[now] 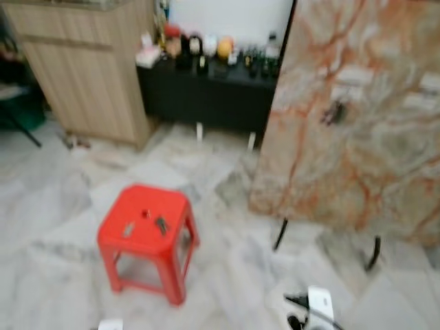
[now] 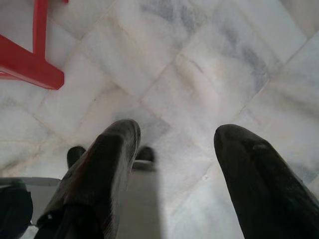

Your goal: Hang keys on a hook

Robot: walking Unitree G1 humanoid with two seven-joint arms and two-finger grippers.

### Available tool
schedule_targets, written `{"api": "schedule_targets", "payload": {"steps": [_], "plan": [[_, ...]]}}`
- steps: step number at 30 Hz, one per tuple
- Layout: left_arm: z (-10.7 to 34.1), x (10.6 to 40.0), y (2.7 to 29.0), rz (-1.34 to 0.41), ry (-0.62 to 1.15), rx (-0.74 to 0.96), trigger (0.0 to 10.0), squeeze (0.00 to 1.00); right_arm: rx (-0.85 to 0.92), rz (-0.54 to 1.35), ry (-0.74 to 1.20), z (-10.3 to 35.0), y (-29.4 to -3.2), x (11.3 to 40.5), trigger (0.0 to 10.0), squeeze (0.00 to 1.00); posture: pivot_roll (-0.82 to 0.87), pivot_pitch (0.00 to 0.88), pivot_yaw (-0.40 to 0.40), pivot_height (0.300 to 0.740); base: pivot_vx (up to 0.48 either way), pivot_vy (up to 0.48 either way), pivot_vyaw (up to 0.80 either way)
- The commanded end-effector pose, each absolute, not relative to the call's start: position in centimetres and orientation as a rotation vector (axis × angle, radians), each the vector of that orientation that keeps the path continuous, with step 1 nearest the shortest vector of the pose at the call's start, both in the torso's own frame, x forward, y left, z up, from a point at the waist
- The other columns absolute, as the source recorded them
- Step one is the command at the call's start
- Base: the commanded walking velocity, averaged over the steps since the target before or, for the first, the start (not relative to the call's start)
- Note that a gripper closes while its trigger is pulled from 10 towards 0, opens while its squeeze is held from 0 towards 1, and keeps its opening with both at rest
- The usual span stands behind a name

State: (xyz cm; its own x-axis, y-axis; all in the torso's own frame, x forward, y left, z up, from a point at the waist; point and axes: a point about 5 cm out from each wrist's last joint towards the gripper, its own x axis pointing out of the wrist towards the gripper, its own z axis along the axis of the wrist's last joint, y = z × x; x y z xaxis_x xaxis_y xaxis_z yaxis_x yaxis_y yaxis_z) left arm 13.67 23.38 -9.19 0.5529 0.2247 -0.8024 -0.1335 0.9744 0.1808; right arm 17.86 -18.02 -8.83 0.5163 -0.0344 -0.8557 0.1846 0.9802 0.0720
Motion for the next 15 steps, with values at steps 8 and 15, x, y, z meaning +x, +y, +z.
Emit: {"api": "schedule_targets", "payload": {"steps": [8, 15], "plan": [[-9.59, 13.12, 22.72, 0.204, 0.992, 0.081, 10.0, 0.0, 0.158, -0.151, 1.028, -8.94, -18.5, 17.51, 10.0, 0.0, 0.08, 0.033, -0.073, 0.737, 0.0, 0.431, 0.0], [-9.59, 13.11, 22.74, 0.204, 0.992, 0.081, 10.0, 0.0, 0.173, -0.16, 1.01, -8.8, -18.54, 17.77, 10.0, 0.0, 0.07, 0.033, -0.071, 0.737, 0.0, 0.395, 0.0]]}}
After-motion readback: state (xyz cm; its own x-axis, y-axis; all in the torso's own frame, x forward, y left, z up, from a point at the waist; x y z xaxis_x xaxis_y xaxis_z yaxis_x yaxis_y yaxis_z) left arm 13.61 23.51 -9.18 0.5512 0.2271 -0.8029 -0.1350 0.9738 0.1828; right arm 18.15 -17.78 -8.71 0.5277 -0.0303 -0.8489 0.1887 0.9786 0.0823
